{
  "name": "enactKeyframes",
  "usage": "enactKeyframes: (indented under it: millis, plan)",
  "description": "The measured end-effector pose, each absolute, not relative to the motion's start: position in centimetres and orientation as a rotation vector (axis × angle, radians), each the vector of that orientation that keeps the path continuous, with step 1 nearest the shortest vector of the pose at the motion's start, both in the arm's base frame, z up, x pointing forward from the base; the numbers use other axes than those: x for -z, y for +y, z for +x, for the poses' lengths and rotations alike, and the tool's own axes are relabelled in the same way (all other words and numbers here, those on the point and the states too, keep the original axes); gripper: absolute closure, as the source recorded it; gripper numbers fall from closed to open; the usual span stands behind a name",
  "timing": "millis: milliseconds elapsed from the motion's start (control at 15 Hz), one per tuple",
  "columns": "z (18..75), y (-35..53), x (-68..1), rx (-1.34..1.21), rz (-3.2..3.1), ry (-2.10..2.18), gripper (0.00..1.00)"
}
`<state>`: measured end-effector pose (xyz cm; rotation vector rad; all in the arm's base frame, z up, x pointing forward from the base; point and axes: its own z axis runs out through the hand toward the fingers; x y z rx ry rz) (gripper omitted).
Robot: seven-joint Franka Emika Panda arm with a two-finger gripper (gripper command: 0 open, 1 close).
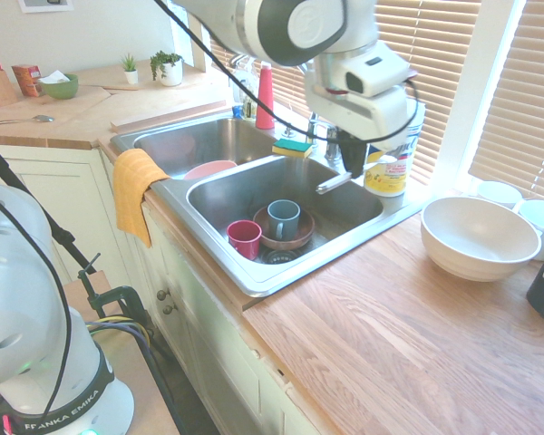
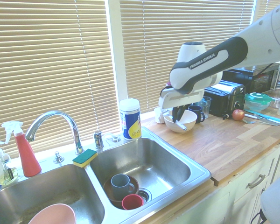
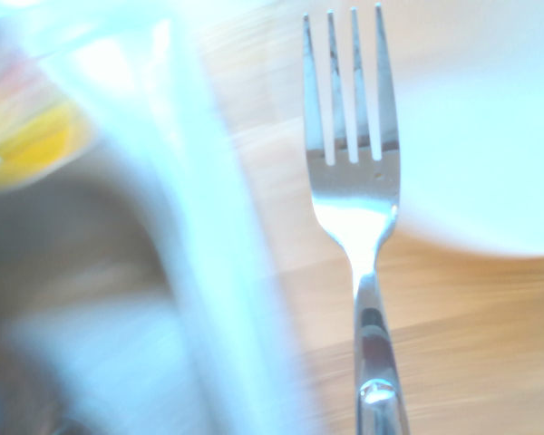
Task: Put the fork into the sink
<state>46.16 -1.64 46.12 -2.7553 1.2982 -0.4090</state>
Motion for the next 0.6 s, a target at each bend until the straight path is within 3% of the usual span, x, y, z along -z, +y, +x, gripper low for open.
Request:
enactKeyframes:
  millis: [200,600]
  plan:
    - [45.9,5.3,-41.3,0.362,-2.847,1.148,1.0]
    - [49.4,9.9,-28.1,0.25,-2.762,1.415,1.0]
